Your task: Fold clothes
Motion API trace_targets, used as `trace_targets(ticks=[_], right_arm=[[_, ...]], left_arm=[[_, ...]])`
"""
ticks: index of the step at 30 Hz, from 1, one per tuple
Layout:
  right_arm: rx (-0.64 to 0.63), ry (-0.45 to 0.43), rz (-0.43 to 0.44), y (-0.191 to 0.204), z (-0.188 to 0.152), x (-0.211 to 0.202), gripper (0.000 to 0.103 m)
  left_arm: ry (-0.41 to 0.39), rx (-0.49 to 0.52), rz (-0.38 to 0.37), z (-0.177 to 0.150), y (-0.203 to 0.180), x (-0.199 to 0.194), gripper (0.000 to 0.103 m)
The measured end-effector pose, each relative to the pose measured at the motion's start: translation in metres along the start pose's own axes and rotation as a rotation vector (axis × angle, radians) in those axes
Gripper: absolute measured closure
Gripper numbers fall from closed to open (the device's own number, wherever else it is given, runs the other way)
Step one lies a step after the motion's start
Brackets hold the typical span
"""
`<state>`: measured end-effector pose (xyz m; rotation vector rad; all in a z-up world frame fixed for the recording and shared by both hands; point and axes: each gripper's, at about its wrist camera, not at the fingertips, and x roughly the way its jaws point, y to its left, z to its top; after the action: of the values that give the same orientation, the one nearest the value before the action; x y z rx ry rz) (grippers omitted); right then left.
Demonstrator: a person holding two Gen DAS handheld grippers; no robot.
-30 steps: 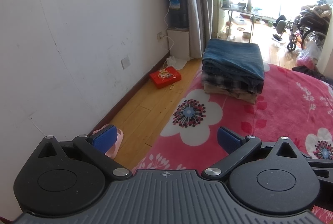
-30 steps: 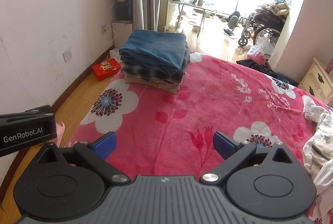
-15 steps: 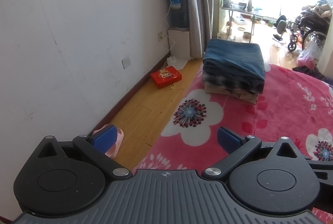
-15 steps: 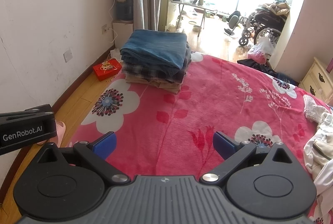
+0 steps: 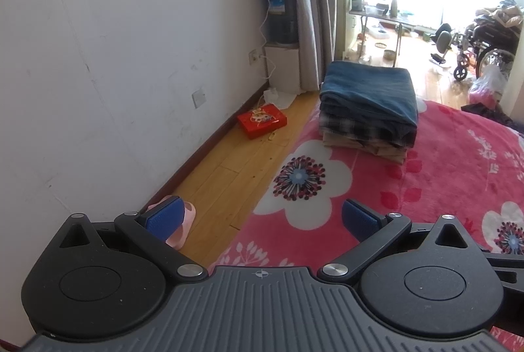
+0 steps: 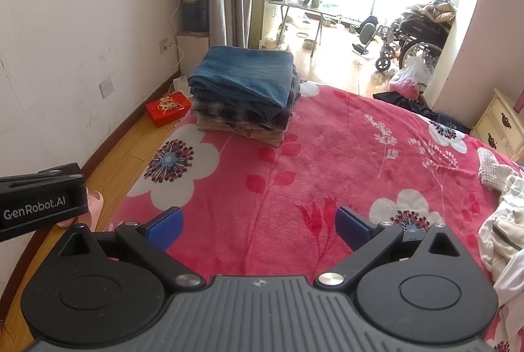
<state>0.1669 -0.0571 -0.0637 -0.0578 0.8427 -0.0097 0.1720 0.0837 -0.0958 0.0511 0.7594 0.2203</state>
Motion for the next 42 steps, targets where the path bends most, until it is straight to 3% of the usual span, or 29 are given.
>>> trace_targets(ticks=[42], right_arm=[[-0.005, 0.004, -0.005, 0.0046, 0.0024, 0.0041, 0.002]], left_arm=[[0.012, -0.001, -0.002, 0.0018, 0.0023, 0.0048, 0.000]])
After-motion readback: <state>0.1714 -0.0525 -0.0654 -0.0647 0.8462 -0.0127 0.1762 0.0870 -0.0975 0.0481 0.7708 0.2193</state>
